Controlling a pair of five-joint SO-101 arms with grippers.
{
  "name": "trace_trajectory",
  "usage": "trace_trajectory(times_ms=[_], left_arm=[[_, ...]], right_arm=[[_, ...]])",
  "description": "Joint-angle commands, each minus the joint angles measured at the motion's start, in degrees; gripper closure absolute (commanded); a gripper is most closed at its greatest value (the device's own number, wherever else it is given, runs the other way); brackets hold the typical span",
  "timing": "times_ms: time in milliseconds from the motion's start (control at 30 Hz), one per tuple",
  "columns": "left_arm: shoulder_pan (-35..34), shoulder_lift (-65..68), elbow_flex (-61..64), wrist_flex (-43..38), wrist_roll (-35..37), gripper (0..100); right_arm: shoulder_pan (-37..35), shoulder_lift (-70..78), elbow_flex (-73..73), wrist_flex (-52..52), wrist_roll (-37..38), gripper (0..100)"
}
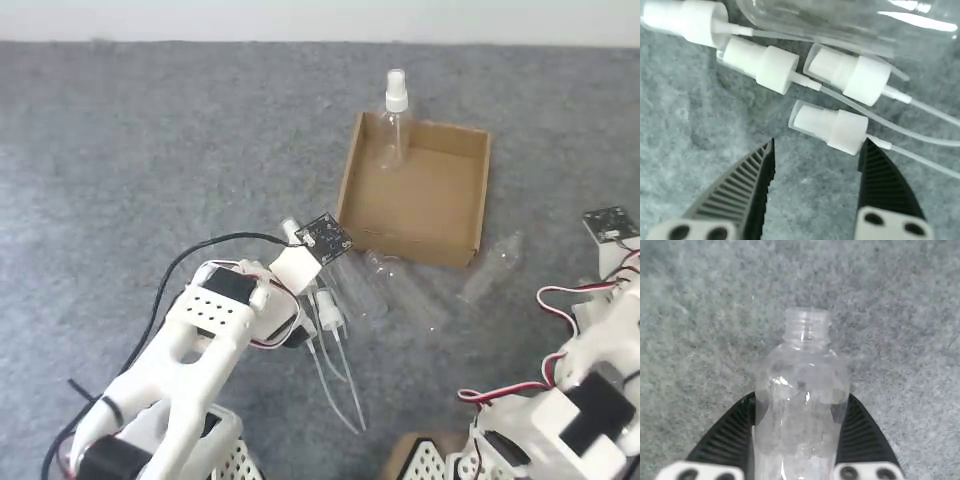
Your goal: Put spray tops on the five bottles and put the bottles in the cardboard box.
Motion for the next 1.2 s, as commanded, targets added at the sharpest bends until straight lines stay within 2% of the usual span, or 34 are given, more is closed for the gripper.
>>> trace_trajectory(times_ms=[0,333,567,800,900,1033,1167], left_arm=[[-0.4,-0.2,-0.2,-0.7,-0.4,75],[-7.8,-0.1,-0.7,-0.6,1.1,75],[-16.5,-0.1,-3.7,-0.4,-1.8,75],[-22.3,-0.2,-12.4,7.6,-3.1,76],[-18.4,-0.2,-15.6,10.4,5.5,76],[-9.3,-0.2,-16.0,8.8,17.6,76],[-5.5,-0.1,-12.3,3.6,22.6,76]], right_arm=[[0.4,-0.5,-3.0,0.7,0.5,95.7],[0.7,-0.5,-3.0,0.7,0.5,95.7],[0.7,-0.5,-3.0,0.7,0.5,95.7],[0.7,-0.5,-3.0,0.7,0.6,95.7],[0.4,-0.5,-3.0,0.7,0.5,95.7],[0.3,-0.5,-3.0,0.7,0.5,95.7],[1.1,-0.5,-3.0,0.7,0.7,95.7]])
